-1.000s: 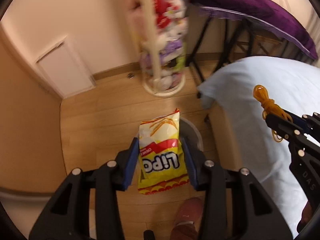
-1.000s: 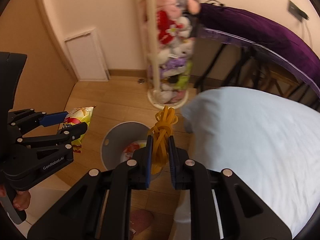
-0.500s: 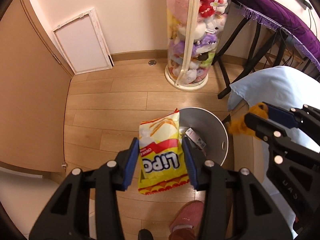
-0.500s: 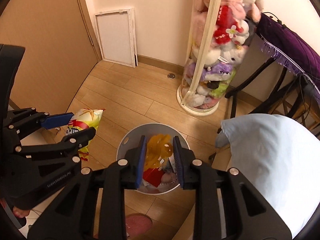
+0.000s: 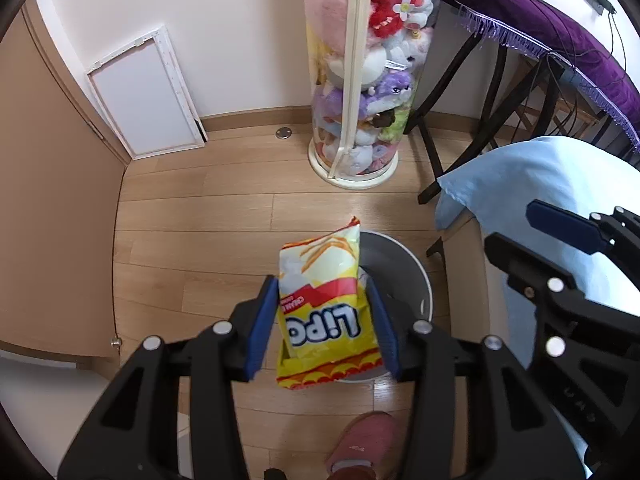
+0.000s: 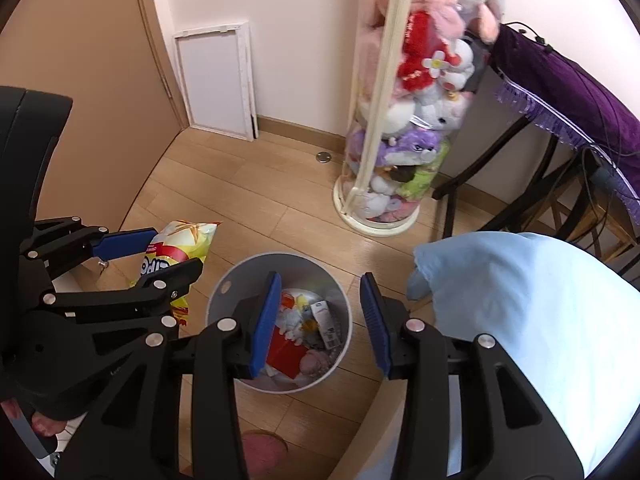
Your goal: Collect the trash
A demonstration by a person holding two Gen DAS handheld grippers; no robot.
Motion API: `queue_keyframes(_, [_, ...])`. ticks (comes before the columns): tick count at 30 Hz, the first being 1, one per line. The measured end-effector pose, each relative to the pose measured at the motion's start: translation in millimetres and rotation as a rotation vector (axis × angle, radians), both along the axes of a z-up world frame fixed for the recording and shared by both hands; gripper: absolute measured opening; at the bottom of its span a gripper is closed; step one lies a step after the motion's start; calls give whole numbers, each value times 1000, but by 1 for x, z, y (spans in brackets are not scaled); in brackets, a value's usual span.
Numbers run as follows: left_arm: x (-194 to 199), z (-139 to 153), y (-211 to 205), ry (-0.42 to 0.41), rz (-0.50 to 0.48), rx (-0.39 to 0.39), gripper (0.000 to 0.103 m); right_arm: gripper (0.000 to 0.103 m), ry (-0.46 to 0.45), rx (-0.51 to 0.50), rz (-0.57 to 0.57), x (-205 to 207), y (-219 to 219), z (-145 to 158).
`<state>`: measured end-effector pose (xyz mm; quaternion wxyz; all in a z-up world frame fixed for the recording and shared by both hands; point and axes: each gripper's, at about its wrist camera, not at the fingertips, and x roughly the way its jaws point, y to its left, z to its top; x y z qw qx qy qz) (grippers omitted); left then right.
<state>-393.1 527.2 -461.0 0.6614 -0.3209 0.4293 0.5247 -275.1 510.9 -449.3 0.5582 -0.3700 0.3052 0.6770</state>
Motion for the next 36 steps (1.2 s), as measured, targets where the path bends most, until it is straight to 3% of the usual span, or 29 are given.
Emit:
queue_keyframes(7, [17, -1, 3, 11, -43, -3, 69, 40, -7, -7, -40, 19, -1, 1])
queue_keyframes(17, [21, 12, -4, 30, -60, 1, 69, 40, -6, -10, -64, 24, -13, 11])
queue_keyframes(23, [29, 35, -15, 71, -109, 7, 69, 40, -8, -10, -107, 34, -31, 38])
queue_keyframes(30, [66, 86, -36, 76, -225, 31, 69, 42, -8, -9, -308, 77, -70, 92])
queue_keyframes(36, [128, 146, -63, 3, -416, 68, 69, 42, -20, -4, -552, 135, -132, 140])
